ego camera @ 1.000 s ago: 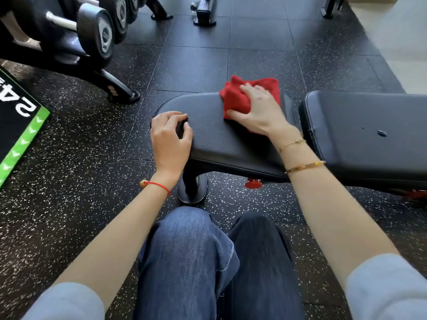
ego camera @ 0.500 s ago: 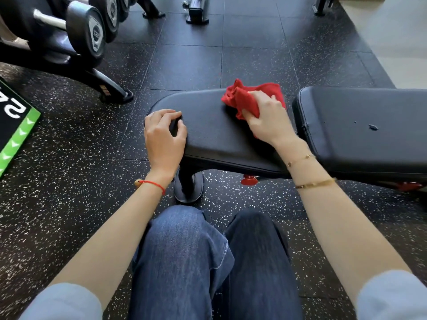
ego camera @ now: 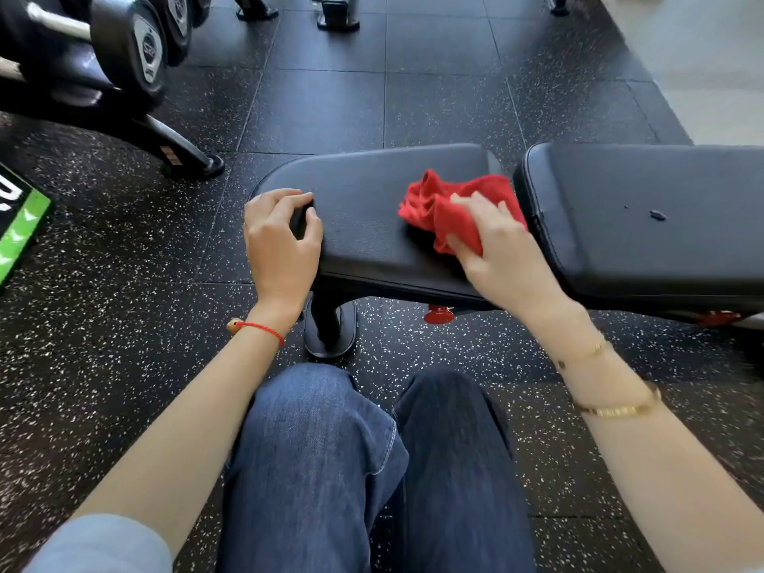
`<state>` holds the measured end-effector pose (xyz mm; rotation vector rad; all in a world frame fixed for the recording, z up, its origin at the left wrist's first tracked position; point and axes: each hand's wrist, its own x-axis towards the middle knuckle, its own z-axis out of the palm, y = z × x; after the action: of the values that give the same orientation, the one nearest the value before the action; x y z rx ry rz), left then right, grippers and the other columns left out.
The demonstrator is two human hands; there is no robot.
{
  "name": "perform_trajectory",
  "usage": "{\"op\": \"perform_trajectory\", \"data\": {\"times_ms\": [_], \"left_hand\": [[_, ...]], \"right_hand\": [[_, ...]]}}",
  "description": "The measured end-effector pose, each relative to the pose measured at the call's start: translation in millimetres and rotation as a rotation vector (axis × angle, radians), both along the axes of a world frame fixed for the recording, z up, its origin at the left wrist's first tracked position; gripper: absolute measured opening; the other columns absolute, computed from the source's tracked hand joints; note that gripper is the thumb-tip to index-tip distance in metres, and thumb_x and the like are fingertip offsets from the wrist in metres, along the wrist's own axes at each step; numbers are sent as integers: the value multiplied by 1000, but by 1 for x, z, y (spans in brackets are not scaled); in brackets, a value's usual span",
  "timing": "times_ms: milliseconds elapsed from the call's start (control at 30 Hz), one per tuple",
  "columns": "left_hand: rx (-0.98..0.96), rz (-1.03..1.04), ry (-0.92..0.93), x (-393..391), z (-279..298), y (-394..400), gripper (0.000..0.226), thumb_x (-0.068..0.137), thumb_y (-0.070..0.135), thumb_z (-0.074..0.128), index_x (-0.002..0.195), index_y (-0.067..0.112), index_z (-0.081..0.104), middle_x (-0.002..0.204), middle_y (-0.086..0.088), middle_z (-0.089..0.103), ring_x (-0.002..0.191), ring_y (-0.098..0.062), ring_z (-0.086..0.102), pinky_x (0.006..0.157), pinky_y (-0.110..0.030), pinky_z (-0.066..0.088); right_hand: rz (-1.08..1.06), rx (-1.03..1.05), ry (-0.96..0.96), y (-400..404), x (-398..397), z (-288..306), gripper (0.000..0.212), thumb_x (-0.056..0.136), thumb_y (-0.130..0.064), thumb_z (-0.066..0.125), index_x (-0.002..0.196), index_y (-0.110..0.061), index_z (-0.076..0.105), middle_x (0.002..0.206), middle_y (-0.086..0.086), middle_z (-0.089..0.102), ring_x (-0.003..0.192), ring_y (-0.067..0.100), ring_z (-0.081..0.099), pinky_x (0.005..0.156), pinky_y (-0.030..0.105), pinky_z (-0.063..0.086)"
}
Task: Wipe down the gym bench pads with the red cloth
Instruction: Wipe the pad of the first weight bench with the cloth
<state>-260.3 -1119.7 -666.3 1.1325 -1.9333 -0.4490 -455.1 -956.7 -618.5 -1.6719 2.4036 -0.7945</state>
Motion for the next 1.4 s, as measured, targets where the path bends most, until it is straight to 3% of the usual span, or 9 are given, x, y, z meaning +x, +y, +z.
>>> {"op": "perform_trajectory", "data": {"times_ms": [200,367,467,533,733,967,1100,1233,1400], "left_hand": [[10,-1,7,0,1,0,23,91,22,57,106,13,73,112,-1,67,114,-19,51,102,-17,32],[2,-3,9,0,0,1,23,92,22,57,106,12,73,112,-2,67,113,-19,51,102,-24,37],[-2,-4,2,-1,0,1,24,92,21,56,107,12,72,112,-2,66,114,-19,51,103,-26,38],[4,-7,-3,-1,0,2,24,92,21,56,108,11,72,112,-2,66,114,-19,51,103,-24,37],[8,-4,-9,0,0,2,23,93,19,56,108,11,71,112,-2,66,113,-20,51,104,-27,38],[-10,7,2,-2,-1,0,20,91,18,58,105,11,72,109,-3,67,110,-21,53,102,-27,37],[-9,4,13,-1,-2,-3,19,90,18,60,102,12,73,106,-2,68,108,-20,54,99,-17,32],[-10,0,20,0,-3,-4,19,90,20,60,103,15,72,108,1,67,109,-17,53,99,-14,32],[-21,-8,25,-1,-4,-3,19,90,19,60,104,14,72,108,1,66,109,-16,52,100,-18,34]], "right_hand": [[-148,71,2,-49,-33,9,40,92,-20,54,130,-11,49,133,15,53,124,37,46,106,41,30],[-60,27,-21,14,2,-2,50,92,-15,57,139,-11,43,144,11,45,140,27,32,117,37,12],[-19,2,-8,37,7,-6,48,92,-16,57,139,-14,44,146,4,45,142,22,29,118,33,11],[-37,1,-12,24,-4,-3,47,92,-18,56,138,-14,45,144,5,47,139,23,34,117,31,14],[-149,52,38,-60,-43,5,41,92,-21,54,130,-8,48,131,18,53,121,38,46,103,44,31],[56,108,60,-118,-8,8,40,89,-23,56,127,-13,51,129,17,55,122,36,47,103,38,29],[251,60,60,-90,18,-2,42,90,-18,56,131,-10,49,140,13,50,137,29,36,116,42,20],[145,29,89,-74,-16,-1,40,90,-19,57,129,-11,51,134,12,54,129,31,44,110,37,28],[25,54,67,-113,-29,6,41,91,-20,55,130,-9,50,133,17,54,127,34,44,109,43,24]]}}
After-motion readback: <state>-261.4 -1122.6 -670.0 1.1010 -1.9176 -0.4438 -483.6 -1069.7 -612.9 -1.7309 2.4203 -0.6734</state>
